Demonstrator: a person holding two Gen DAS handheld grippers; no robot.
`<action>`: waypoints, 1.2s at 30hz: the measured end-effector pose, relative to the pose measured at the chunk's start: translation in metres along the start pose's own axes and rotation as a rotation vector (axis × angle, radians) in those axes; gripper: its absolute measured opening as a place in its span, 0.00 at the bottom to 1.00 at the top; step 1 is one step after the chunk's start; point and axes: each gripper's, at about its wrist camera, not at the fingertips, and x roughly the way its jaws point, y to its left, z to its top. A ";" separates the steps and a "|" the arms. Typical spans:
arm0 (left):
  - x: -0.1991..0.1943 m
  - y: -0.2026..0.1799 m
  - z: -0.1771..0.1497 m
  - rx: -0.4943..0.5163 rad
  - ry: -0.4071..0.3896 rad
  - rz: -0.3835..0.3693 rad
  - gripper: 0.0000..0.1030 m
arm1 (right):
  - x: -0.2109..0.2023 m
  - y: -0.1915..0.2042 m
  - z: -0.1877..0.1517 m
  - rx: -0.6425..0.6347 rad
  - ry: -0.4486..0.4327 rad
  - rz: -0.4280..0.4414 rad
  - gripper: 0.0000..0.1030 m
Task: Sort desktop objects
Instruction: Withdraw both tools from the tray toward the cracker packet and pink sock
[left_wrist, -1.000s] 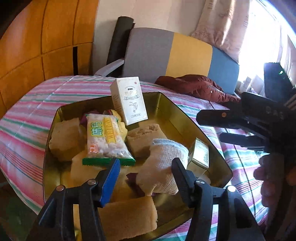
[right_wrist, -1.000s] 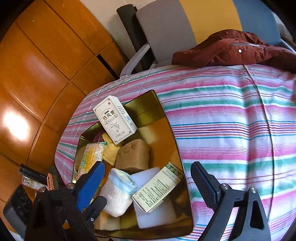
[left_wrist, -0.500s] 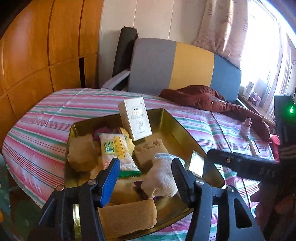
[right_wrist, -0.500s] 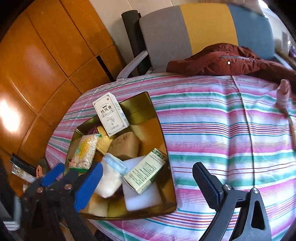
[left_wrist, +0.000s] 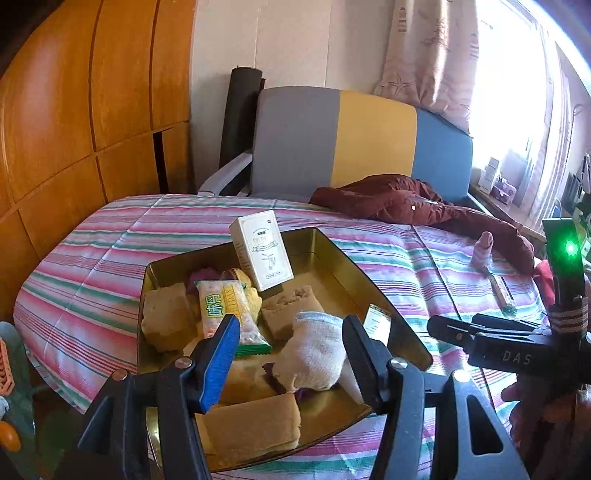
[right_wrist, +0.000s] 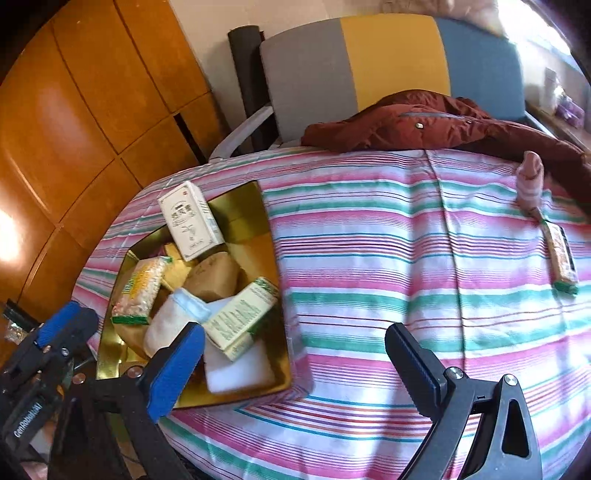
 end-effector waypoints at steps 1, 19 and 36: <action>0.000 -0.002 0.000 0.007 0.000 0.000 0.57 | -0.002 -0.004 -0.001 0.005 -0.002 -0.006 0.96; 0.000 -0.055 0.010 0.131 -0.001 -0.077 0.57 | -0.040 -0.103 0.006 0.127 -0.033 -0.184 0.99; 0.017 -0.116 0.014 0.242 0.037 -0.166 0.57 | -0.082 -0.212 0.032 0.283 -0.089 -0.324 1.00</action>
